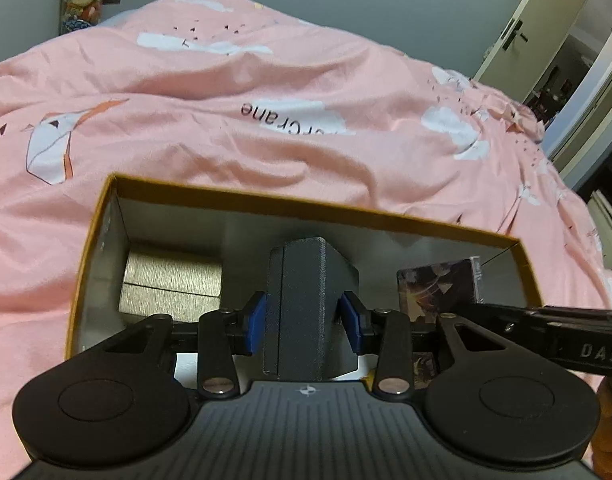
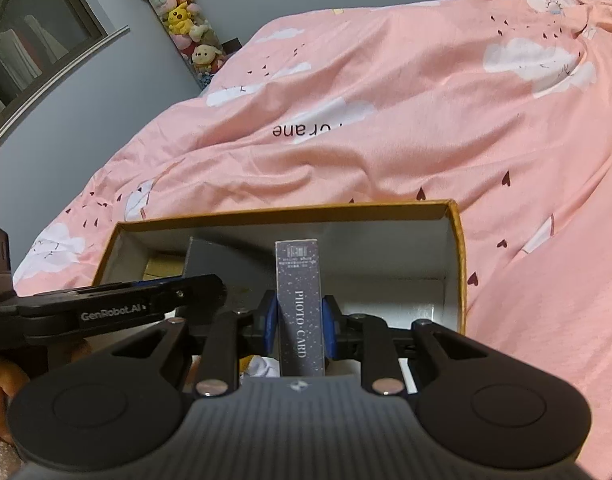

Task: Organize objects
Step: 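Carry the black box and photo card box over the orange box, then release the black box into the orange box while the right tool lowers the card box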

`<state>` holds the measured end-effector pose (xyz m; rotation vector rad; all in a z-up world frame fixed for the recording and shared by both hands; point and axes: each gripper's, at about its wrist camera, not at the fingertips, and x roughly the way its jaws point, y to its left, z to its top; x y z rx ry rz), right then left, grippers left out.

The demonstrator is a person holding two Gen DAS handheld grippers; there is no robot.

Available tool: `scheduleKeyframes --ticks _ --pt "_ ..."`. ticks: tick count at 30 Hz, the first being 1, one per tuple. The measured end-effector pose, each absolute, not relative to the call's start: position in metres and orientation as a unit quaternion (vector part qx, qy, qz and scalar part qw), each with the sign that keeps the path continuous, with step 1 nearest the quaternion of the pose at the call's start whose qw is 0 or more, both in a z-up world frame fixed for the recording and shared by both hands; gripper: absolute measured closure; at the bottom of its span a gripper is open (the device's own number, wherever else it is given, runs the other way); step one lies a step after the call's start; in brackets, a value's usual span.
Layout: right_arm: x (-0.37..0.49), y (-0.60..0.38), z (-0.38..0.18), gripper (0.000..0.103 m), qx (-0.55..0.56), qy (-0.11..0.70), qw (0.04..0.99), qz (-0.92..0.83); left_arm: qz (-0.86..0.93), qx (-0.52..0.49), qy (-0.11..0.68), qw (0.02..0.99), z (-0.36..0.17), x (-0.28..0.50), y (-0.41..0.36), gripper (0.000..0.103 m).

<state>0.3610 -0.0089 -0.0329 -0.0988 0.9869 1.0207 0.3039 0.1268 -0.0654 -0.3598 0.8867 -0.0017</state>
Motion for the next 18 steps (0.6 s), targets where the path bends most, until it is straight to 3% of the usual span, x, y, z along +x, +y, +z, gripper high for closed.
scheduleKeyframes --ticks 7,9,11,14,18 --pt "0.364 -0.002 -0.043 0.079 -0.049 0.461 0.757 0.461 0.003 -0.144 0.446 0.884 -0.074 0.308 0.121 0.057" --pt "0.363 -0.001 -0.045 0.079 -0.055 0.46 0.759 0.458 0.006 -0.123 0.445 0.887 -0.071 0.307 0.119 0.049" --pt "0.362 -0.001 -0.047 0.079 -0.058 0.46 0.76 0.456 0.012 -0.102 0.441 0.892 -0.067 0.304 0.116 0.047" --pt "0.362 -0.002 -0.048 0.079 -0.058 0.462 0.758 0.456 0.018 -0.082 0.439 0.895 -0.06 0.298 0.116 0.047" --pt "0.361 -0.003 -0.047 0.079 -0.057 0.462 0.757 0.459 0.022 -0.08 0.447 0.891 -0.057 0.295 0.119 0.059"
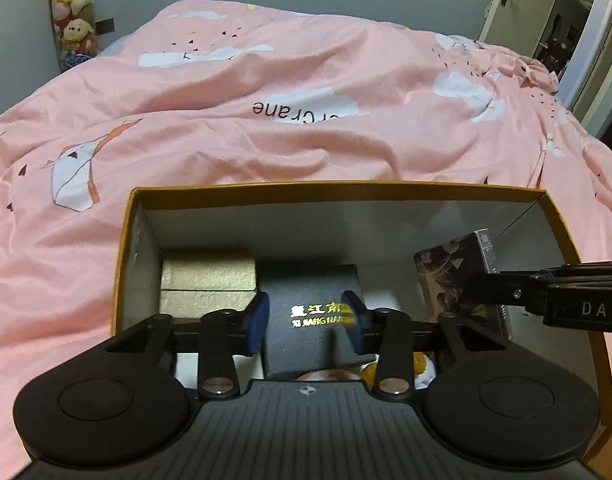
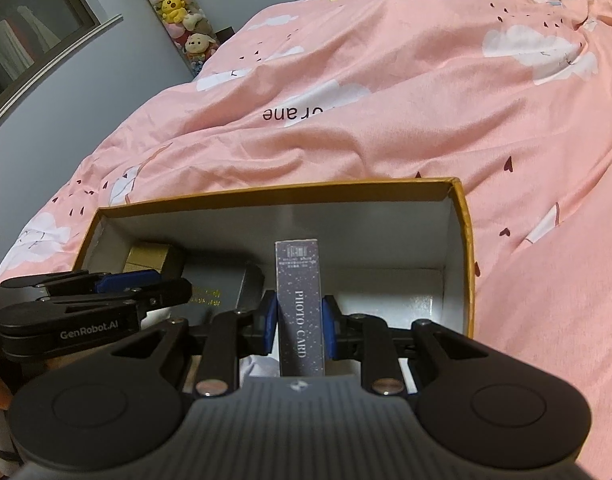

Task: Organize objects
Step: 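Release the black box into the orange box while the right tool lowers the card box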

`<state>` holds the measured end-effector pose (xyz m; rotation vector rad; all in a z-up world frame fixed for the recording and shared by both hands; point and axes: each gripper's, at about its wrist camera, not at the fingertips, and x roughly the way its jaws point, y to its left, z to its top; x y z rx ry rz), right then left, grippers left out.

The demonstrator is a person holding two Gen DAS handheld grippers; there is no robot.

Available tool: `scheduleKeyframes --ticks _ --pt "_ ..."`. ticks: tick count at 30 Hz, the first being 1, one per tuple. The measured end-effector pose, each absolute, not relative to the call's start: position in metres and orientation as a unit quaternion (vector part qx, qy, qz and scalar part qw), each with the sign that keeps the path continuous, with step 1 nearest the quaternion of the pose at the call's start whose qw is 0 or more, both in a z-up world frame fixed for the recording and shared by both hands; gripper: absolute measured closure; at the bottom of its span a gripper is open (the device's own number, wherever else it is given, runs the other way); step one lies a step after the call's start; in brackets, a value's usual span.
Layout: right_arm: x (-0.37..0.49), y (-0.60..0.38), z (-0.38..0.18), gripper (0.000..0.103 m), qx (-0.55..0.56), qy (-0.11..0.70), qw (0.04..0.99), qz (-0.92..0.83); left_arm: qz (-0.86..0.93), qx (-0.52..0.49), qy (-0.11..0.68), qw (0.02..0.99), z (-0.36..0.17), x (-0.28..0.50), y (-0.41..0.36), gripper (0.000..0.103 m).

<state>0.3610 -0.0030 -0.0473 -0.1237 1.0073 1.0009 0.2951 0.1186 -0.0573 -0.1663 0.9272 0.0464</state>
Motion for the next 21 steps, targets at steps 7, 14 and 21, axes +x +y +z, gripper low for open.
scheduleKeyframes --ticks 7,14,21 --pt "0.363 0.006 -0.049 0.079 -0.04 0.46 0.761 0.456 0.013 -0.093 0.44 0.893 -0.052 0.29 0.12 0.062" --pt "0.353 0.011 -0.047 0.079 -0.07 0.447 0.768 0.454 -0.07 -0.098 0.443 0.888 -0.048 0.287 0.096 0.062" --pt "0.357 -0.005 -0.041 0.079 -0.069 0.439 0.783 0.435 -0.104 -0.043 0.473 0.874 -0.073 0.306 0.059 0.069"
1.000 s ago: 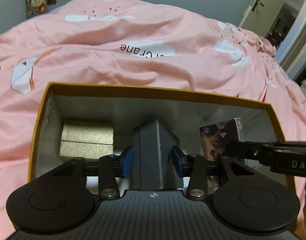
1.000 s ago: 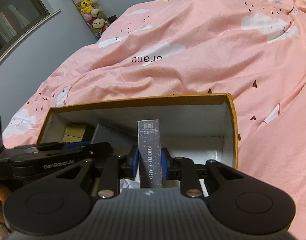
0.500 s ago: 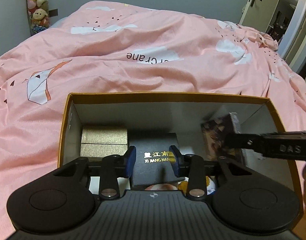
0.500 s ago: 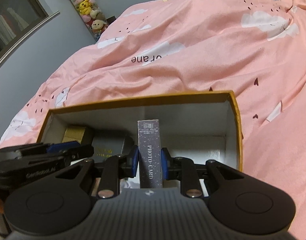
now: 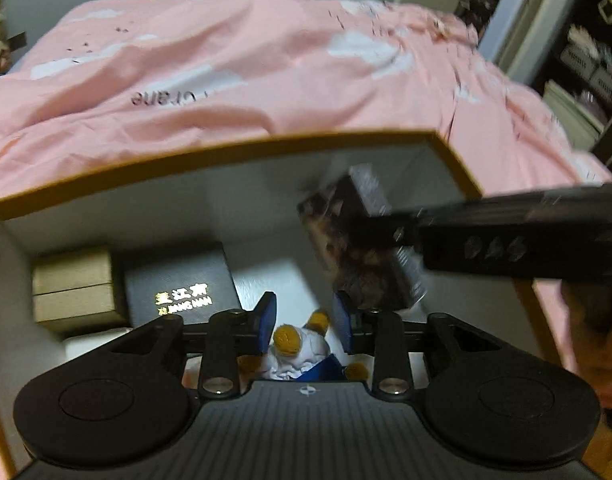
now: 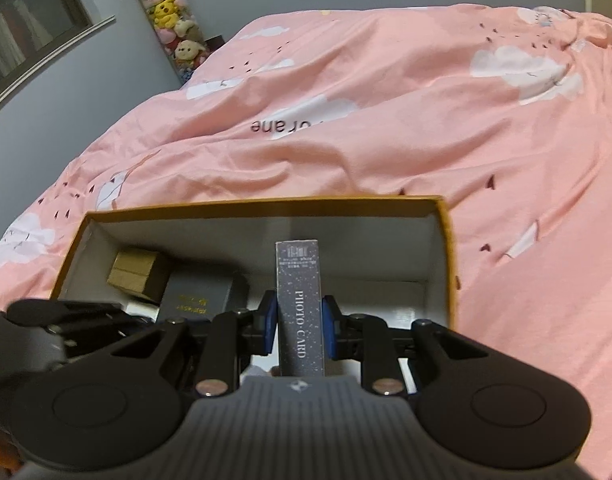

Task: Organize objects
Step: 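Release the black box into the orange box while the right tool lowers the card box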

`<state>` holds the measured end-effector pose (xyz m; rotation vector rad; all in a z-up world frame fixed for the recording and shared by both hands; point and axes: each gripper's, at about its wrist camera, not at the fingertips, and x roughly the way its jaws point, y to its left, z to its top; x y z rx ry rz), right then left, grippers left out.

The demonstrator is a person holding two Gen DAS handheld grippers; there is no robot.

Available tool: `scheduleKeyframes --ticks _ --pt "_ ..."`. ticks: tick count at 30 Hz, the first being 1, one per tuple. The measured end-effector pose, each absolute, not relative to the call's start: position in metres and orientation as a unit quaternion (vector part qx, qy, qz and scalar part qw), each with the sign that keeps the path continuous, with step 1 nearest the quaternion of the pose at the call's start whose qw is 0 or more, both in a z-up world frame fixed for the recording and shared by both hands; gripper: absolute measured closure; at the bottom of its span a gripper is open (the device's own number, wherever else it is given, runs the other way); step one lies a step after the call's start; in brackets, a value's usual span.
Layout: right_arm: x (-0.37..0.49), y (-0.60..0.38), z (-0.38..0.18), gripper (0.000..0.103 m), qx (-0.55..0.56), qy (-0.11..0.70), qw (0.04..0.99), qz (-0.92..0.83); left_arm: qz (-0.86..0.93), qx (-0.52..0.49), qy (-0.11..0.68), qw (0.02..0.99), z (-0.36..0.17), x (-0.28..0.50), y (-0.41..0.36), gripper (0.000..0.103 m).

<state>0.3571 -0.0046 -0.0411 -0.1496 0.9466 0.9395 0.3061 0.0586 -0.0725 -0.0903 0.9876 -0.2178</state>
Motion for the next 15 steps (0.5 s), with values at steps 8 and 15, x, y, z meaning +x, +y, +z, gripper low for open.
scheduleKeyframes --ticks 8,15 --pt "0.364 -0.008 -0.047 0.079 -0.006 0.457 0.78 0.428 -0.11 -0.017 0.492 0.863 -0.081 0.3 0.057 0.076" --pt "0.371 -0.002 -0.064 0.079 0.063 0.495 0.749 0.436 -0.119 -0.034 0.499 0.857 -0.083 0.293 0.064 0.081"
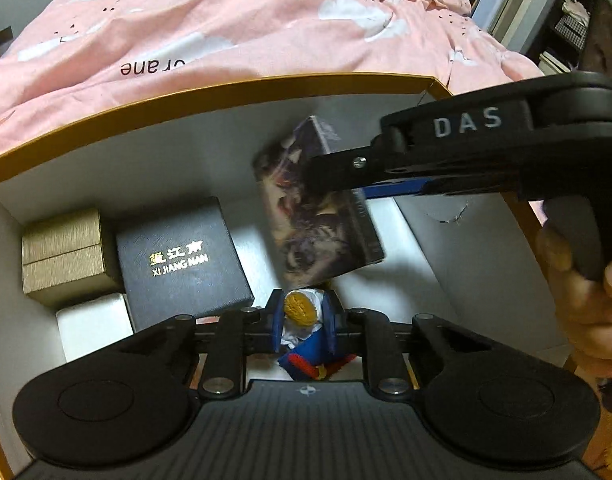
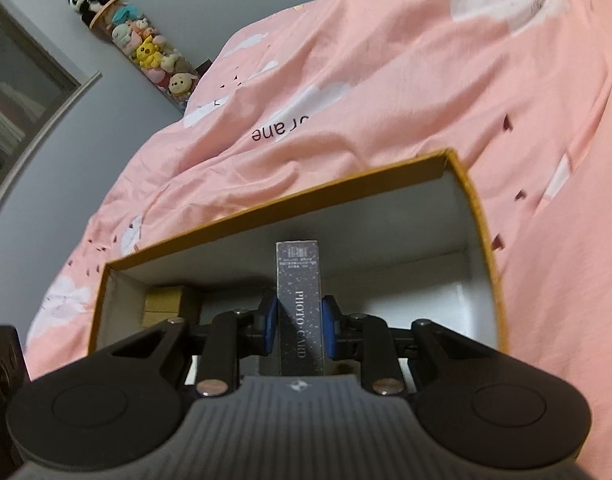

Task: Organize objects
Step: 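Release the black box into the orange box while the right tool lowers the card box, then set the photo card box upright in the orange box and open the right tool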

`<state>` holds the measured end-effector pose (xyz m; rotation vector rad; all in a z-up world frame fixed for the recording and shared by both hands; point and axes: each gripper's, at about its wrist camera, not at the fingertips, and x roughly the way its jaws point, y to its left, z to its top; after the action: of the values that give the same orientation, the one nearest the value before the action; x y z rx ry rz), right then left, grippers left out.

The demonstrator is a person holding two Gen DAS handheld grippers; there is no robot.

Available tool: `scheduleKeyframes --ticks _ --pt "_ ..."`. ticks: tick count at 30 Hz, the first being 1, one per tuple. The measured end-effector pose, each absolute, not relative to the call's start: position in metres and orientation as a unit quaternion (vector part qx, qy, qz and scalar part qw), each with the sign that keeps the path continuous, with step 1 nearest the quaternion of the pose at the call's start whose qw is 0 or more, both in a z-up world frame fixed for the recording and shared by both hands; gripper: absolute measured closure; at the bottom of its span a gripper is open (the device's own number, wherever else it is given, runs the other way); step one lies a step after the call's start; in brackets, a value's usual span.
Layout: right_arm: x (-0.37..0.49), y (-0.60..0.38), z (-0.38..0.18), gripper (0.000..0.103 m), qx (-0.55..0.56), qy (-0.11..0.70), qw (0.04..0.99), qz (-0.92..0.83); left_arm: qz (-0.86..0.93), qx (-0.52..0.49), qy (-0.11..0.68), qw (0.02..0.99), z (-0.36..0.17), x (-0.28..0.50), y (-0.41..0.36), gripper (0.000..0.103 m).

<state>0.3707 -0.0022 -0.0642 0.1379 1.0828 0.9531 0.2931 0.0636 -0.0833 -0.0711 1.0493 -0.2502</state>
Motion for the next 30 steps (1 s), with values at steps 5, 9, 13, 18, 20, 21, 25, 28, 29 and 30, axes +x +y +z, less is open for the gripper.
scheduleKeyframes --ticks 5,9,13,18,20,21,25,28,29,30 --pt "0.373 0.006 -0.075 0.079 0.09 0.517 0.727 0.443 -0.121 -0.042 0.503 0.855 -0.083 0.29 0.067 0.081" --pt "0.374 0.014 -0.085 0.078 0.088 0.529 0.715 0.448 -0.12 -0.048 0.504 0.854 -0.084 0.289 0.069 0.081" --pt "0.378 0.021 -0.095 0.079 0.072 0.541 0.711 0.443 -0.119 -0.051 0.506 0.853 -0.084 0.289 0.07 0.081" --pt "0.371 0.028 -0.094 0.071 0.023 0.543 0.715 0.439 -0.119 -0.057 0.505 0.853 -0.083 0.285 0.069 0.081" --pt "0.367 0.028 -0.093 0.068 0.008 0.54 0.716 0.443 -0.119 -0.058 0.504 0.853 -0.082 0.284 0.07 0.081" --pt "0.366 0.027 -0.092 0.067 0.003 0.54 0.715 0.444 -0.12 -0.058 0.504 0.854 -0.082 0.283 0.07 0.081" --pt "0.363 0.023 -0.086 0.061 -0.016 0.541 0.71 0.451 -0.123 -0.057 0.503 0.854 -0.081 0.282 0.069 0.081" --pt "0.362 0.025 -0.087 0.061 -0.033 0.55 0.704 0.447 -0.126 -0.057 0.502 0.854 -0.081 0.28 0.07 0.082" --pt "0.363 0.026 -0.089 0.06 -0.037 0.554 0.703 0.445 -0.127 -0.055 0.502 0.854 -0.081 0.281 0.07 0.082" --pt "0.363 0.027 -0.092 0.06 -0.04 0.557 0.702 0.442 -0.129 -0.053 0.502 0.853 -0.082 0.282 0.07 0.082"
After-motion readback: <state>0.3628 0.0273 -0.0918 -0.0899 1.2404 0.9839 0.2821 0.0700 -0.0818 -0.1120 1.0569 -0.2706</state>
